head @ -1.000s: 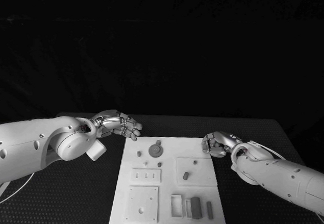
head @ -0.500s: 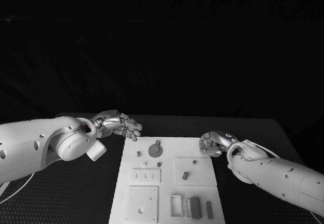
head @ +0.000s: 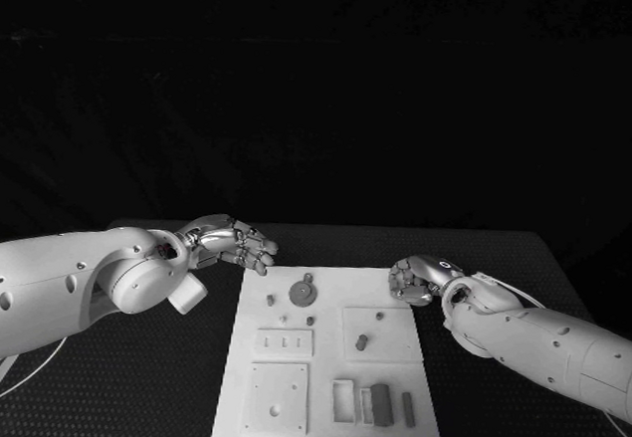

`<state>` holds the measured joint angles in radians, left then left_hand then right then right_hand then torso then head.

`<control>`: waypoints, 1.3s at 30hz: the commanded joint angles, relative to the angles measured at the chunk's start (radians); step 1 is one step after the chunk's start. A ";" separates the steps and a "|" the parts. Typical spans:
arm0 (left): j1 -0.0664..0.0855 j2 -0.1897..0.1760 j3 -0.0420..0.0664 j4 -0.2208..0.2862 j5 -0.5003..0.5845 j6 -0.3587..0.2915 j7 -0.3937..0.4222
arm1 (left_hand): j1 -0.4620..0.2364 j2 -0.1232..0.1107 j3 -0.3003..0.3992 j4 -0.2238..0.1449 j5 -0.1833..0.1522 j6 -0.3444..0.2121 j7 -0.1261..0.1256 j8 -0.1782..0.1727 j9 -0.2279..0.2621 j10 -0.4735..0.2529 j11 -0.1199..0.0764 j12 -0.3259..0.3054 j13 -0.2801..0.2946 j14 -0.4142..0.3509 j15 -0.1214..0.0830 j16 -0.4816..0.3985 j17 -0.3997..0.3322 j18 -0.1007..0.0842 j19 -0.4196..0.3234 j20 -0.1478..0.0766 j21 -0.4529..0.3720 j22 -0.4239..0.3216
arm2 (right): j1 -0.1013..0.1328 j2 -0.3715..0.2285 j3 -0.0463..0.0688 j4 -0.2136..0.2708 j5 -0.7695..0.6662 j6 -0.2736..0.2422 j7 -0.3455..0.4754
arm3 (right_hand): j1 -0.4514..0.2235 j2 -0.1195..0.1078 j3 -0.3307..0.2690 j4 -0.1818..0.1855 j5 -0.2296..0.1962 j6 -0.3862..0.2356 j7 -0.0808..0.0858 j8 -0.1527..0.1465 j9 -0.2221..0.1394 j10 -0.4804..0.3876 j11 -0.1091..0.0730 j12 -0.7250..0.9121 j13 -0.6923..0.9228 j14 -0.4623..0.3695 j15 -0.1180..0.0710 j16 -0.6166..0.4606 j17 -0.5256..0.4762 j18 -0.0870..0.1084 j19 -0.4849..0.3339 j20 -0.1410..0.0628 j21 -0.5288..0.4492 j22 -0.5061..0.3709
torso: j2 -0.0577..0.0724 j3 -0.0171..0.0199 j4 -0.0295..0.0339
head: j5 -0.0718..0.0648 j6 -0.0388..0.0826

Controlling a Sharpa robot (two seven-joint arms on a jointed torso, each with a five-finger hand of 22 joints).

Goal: Assemble the parts on the task board

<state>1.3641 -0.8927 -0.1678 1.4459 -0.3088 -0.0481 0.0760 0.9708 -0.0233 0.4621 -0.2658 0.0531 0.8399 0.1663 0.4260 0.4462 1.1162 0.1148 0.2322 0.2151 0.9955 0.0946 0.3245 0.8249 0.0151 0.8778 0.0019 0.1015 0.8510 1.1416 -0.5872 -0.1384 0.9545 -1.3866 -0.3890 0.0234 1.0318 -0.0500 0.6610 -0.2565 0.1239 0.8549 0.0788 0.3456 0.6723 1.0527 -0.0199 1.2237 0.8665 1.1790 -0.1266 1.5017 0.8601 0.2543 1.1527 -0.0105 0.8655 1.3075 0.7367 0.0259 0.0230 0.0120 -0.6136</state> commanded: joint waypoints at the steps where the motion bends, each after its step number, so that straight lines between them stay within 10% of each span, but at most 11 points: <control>1: 0.001 0.001 0.001 0.002 -0.008 0.011 0.010 | 0.002 0.012 0.006 0.001 -0.004 0.010 -0.002 -0.006 -0.001 0.007 -0.001 -0.003 0.002 0.010 -0.001 0.000 0.003 -0.006 0.011 -0.002 -0.003 0.000 | -0.004 0.000 -0.002 -0.002 -0.014 0.012 -0.006 | -0.011 0.000 -0.001 0.005 0.003 0.196 -0.003 0.006 0.000 -0.012 -0.013 -0.002 0.001 0.002 -0.005 0.006 -0.002 0.007 -0.002 -0.006 0.006 0.019 | 0.000 0.0004 -0.0002 | 0.001 -0.001; 27: 0.001 0.002 0.001 0.009 -0.033 -0.103 -0.078 | -0.018 -0.010 -0.007 0.009 -0.004 0.026 -0.004 -0.021 -0.002 0.057 -0.027 0.025 0.046 0.051 -0.026 0.036 0.040 -0.008 0.064 -0.028 0.012 0.013 | 0.014 -0.019 0.000 0.081 -0.121 -0.044 -0.088 | -0.017 0.010 0.009 -0.001 0.003 0.238 -0.020 0.014 0.028 0.026 -0.030 -0.001 0.010 0.043 -0.021 0.011 0.023 0.007 0.022 -0.021 0.017 0.019 | -0.001 -0.0005 -0.0008 | -0.005 0.008; 39: 0.001 0.033 0.001 0.004 -0.090 -0.172 -0.142 | -0.063 -0.037 -0.050 0.008 -0.004 0.018 -0.004 -0.042 -0.010 0.077 -0.041 0.045 0.075 0.072 -0.040 0.059 0.056 -0.004 0.092 -0.043 0.018 0.020 | 0.057 -0.041 0.021 0.224 -0.171 -0.015 -0.176 | -0.019 0.009 0.009 -0.004 0.002 0.242 -0.022 0.014 0.030 0.031 -0.031 -0.003 0.011 0.044 -0.023 0.009 0.019 0.007 0.024 -0.022 0.017 0.019 | -0.005 -0.0024 -0.0014 | -0.012 0.020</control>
<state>1.3642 -0.8670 -0.1677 1.4488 -0.3695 -0.1617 -0.0324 0.9095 -0.0678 0.4134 -0.2532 0.0531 0.8611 0.1624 0.3862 0.4378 1.1873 0.0725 0.2749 0.2886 1.0621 0.0531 0.3800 0.8801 0.0149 0.9645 -0.0418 0.1171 0.8708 1.1972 -0.6268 -0.1183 1.1606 -1.5132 -0.4205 -0.0975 1.0161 -0.0450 0.6667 -0.2567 0.1229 0.8797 0.0540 0.3572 0.6972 1.0815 -0.0486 1.2237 0.8760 1.2199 -0.1461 1.5101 0.8800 0.2466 1.1742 -0.0286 0.8790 1.3075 0.7332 0.0239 0.0217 0.0012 -0.5979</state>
